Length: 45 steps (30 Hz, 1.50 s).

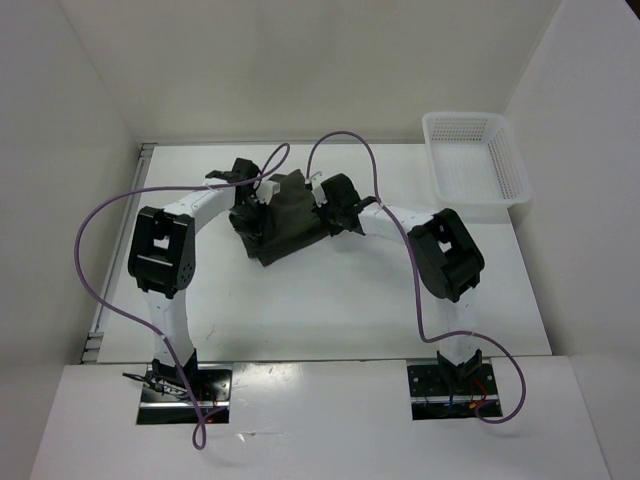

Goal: Fold and stack the shorts
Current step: Fold the shorts

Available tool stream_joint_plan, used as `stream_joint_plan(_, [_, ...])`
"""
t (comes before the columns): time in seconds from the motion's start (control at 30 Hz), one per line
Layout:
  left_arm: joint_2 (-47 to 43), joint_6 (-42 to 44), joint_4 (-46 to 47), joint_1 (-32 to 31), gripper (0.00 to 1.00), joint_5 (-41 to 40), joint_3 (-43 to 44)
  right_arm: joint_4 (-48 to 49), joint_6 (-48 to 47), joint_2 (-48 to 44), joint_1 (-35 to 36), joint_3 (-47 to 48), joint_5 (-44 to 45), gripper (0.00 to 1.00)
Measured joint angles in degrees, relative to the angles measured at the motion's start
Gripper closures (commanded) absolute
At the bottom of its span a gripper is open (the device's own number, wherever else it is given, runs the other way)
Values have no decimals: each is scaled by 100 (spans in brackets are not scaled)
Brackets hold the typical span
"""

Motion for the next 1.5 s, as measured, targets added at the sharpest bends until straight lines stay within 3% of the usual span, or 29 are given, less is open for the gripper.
stream_joint_plan(0.4, [-155,-20,603,160,87,-177,-258,-66,9,-227,22,-201,-205,98])
stream_joint_plan(0.43, [-186,-22,660,173,87,-197,-295,-70,20,-354,37,-334,-262,83])
stream_joint_plan(0.47, [-201,-11,693,181,87,-238,-315,-90,15,-525,68,-505,-339,38])
stream_joint_plan(0.53, [-212,11,721,221,87,-404,-354,-345,-7,-905,109,-809,-678,28])
stream_joint_plan(0.7, [-238,20,741,354,87,-627,-385,-787,28,-1611,-44,-868,-1808,27])
stream_joint_plan(0.8, [-249,22,758,396,85,-734,-393,-772,330,-1486,-616,-216,-2371,27])
stream_joint_plan(0.97, [-317,31,772,400,84,-876,-402,-308,1080,-186,-1370,1766,-2756,25])
stream_joint_plan(1.17, [-389,33,844,402,84,-920,-474,7,2225,1862,-1325,3668,-3156,14])
stream_joint_plan(1.43, [-391,33,850,404,84,-999,-481,4,3333,2835,-1268,3978,-3211,12])
stream_joint_plan(1.5, [-391,33,852,404,84,-1008,-481,31,3493,2876,-1228,4033,-3250,15])
